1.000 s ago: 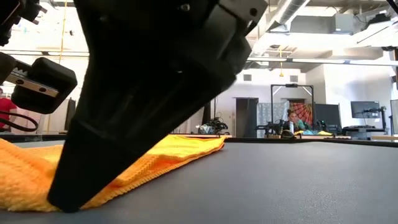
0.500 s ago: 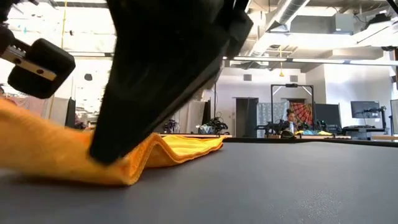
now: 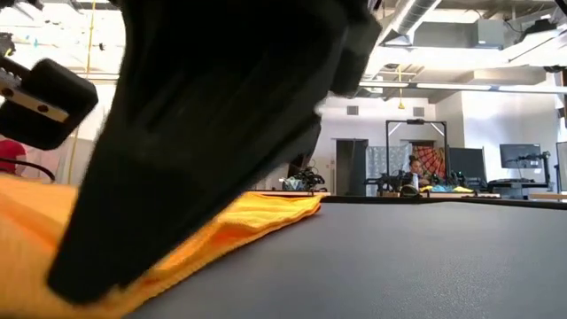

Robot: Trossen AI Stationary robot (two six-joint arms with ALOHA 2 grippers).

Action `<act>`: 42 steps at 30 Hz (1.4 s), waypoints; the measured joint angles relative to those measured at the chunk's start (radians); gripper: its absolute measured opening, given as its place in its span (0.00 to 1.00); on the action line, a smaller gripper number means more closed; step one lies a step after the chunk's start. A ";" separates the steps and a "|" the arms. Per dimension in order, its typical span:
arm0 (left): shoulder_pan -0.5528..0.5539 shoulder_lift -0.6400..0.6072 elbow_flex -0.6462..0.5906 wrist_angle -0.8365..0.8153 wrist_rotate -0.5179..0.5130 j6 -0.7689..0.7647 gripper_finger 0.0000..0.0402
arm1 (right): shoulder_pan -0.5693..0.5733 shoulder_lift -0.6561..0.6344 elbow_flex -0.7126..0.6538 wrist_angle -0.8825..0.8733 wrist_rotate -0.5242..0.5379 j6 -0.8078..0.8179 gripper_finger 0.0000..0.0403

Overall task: Roll towel
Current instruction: Roll the yellow microfiber cloth

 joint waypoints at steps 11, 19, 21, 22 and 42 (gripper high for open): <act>0.022 -0.001 0.000 -0.073 -0.153 -0.073 0.00 | 0.000 -0.050 -0.002 -0.121 0.067 0.126 0.02; 0.034 0.067 0.000 -0.081 -0.157 -0.138 0.00 | -0.017 -0.041 -0.002 -0.134 0.096 0.181 0.02; 0.036 0.108 0.000 -0.065 -0.148 -0.143 0.00 | -0.022 -0.041 -0.002 -0.150 0.101 0.186 0.02; 0.040 0.116 0.000 -0.057 -0.148 -0.144 0.00 | -0.027 -0.041 -0.002 -0.162 0.102 0.189 0.02; 0.016 -0.136 -0.001 -0.239 -0.231 -0.038 0.24 | -0.033 -0.047 -0.075 -0.134 0.156 0.245 0.02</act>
